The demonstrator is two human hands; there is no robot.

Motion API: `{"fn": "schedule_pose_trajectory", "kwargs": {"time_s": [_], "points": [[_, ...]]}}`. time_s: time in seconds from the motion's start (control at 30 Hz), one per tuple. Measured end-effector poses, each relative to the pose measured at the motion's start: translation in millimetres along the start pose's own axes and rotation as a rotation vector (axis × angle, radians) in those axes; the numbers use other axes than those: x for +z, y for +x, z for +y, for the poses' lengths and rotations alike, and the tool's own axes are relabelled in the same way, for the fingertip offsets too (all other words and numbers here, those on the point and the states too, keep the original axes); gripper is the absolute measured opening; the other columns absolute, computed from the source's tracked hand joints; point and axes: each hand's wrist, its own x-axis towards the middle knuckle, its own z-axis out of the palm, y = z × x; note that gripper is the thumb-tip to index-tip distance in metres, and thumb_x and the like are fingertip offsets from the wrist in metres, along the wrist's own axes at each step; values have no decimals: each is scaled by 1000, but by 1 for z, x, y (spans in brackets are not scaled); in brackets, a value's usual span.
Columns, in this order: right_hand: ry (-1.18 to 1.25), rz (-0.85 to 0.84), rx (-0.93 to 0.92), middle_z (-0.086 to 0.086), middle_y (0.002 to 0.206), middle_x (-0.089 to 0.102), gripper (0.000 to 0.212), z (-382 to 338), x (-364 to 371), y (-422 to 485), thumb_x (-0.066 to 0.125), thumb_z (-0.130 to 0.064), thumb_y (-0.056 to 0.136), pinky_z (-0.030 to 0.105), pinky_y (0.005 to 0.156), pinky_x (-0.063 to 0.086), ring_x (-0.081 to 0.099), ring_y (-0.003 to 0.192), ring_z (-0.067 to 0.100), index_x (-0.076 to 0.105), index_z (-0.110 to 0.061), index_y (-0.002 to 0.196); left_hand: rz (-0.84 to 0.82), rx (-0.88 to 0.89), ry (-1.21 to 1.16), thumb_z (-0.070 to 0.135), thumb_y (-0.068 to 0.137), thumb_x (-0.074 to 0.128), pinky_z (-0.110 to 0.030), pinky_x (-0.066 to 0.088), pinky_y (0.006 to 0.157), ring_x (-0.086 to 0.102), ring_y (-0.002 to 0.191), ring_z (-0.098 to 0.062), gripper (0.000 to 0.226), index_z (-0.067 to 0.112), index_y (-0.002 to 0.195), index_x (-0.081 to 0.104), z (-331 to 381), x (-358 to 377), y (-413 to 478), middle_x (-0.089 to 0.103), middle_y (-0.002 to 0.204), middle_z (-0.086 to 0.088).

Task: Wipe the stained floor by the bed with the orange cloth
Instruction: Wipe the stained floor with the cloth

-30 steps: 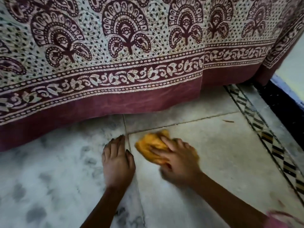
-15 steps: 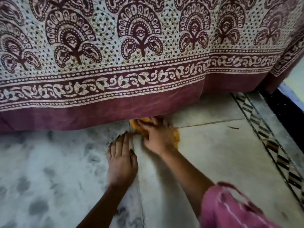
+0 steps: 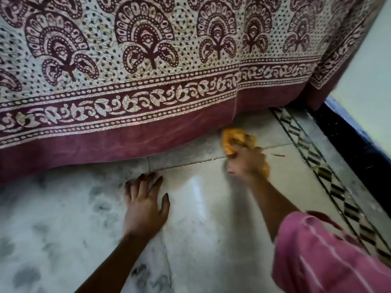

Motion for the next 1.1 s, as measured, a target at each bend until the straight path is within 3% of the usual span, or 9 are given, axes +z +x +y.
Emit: {"fn": "schedule_pose_trajectory", "kwargs": {"time_s": [0.13,0.27,0.4,0.53,0.63,0.73,0.87,0.97,1.1], "points": [[77,22,-338,3,147,32,51,-40,16,-86,44,-42,77,44,94,32,40,110,35,49,-45,128,-8,14,20,40,83,39,-63,32,100,42,113,-39,56,5,120,61,-1,1,-1,56,124,-17],[191,37,-521,1,140,45,61,42,17,-182,50,-42,66,41,80,44,54,98,31,44,-47,126,-17,31,30,40,86,35,-59,34,100,45,117,-43,57,3,121,61,-1,2,-3,54,128,-18],[30,64,-99,12,137,49,53,151,12,-187,49,-44,64,45,75,48,57,89,39,61,-37,114,-7,8,-40,28,85,33,-59,36,100,48,117,-45,52,0,116,63,19,5,-14,56,126,-21],[35,49,312,9,152,21,58,143,0,-107,52,-40,84,52,101,28,37,119,44,37,-36,139,-90,296,-84,24,85,33,-54,41,99,54,116,-38,48,2,114,65,54,15,-31,60,124,-19],[87,82,185,8,150,22,49,89,1,-88,51,-34,81,48,99,27,36,117,40,46,-40,130,-82,363,-158,21,85,35,-47,42,99,56,114,-33,46,4,116,64,83,18,-34,61,122,-15],[111,66,-97,6,150,29,51,66,13,-139,48,-36,78,47,93,32,40,111,36,48,-37,129,-40,217,-243,21,86,36,-49,42,100,53,116,-36,48,2,125,57,112,23,-30,59,124,-18],[187,23,-198,1,144,42,61,133,12,-235,50,-41,65,42,78,46,53,99,27,49,-47,125,-79,208,-283,16,82,43,-56,43,96,55,112,-42,49,-3,126,54,142,34,-27,59,122,-24],[104,28,73,6,143,44,59,208,7,-262,45,-42,68,47,83,46,55,100,34,48,-48,127,-154,336,-202,20,84,42,-55,37,102,50,118,-41,49,-3,126,54,147,50,-36,58,123,-23],[24,20,474,2,156,14,50,243,1,-179,50,-39,86,56,108,22,27,131,42,42,-40,136,-191,425,-113,31,88,31,-43,13,111,31,131,-34,54,1,127,54,138,61,-41,51,134,-19]]}}
